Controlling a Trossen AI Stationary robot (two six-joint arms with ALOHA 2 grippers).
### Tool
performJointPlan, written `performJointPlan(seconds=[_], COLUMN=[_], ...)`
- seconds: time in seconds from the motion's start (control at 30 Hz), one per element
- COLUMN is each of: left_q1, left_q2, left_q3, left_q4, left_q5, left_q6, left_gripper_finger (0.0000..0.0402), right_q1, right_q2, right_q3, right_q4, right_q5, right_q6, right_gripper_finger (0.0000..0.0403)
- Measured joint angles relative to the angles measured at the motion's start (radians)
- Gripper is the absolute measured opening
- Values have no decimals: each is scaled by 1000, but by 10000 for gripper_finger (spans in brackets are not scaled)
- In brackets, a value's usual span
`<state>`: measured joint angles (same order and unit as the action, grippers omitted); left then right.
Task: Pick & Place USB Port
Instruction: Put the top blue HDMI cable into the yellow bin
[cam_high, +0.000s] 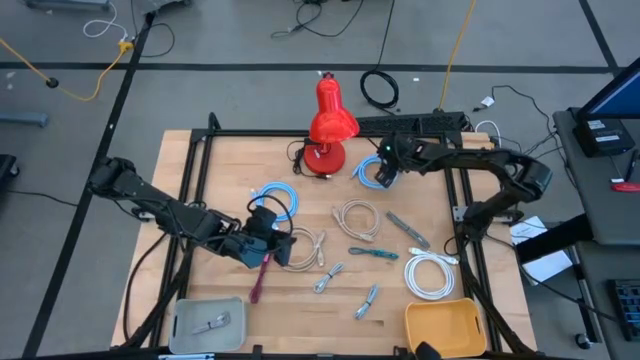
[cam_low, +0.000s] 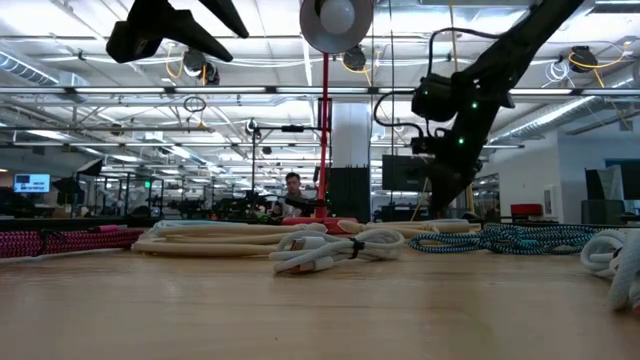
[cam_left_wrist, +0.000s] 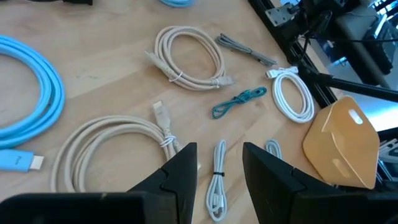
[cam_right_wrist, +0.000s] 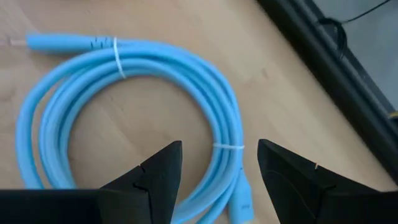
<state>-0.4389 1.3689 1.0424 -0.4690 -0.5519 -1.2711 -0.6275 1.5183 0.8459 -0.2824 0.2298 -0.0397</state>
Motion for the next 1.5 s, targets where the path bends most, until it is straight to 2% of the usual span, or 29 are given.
performJointPlan(seconds=[0.3, 0.53, 0.7, 0.9, 1.13, 1.5], left_q1=[0, 0, 3, 22, 21, 26], left_q2=[0, -2, -11, -16, -16, -16], left_q3=[0, 0, 1, 1, 1, 1], left_q4=[2, 19, 28, 32, 36, 53], left_q5=[6, 36, 40, 47, 47, -13], left_q6=[-5, -14, -8, 14, 20, 45], left_gripper_finger=[131, 131, 131, 131, 131, 131], right_q1=[1, 9, 13, 14, 27, 104], right_q2=[19, 15, 16, 5, -66, -336], right_q3=[-40, -165, -187, -188, -190, -126], right_q4=[36, 168, 154, 144, 111, 25], right_q5=[0, -24, -29, -80, -97, -78], right_q6=[16, 106, 136, 148, 168, 155], right_gripper_finger=[203, 169, 122, 15, 8, 8])
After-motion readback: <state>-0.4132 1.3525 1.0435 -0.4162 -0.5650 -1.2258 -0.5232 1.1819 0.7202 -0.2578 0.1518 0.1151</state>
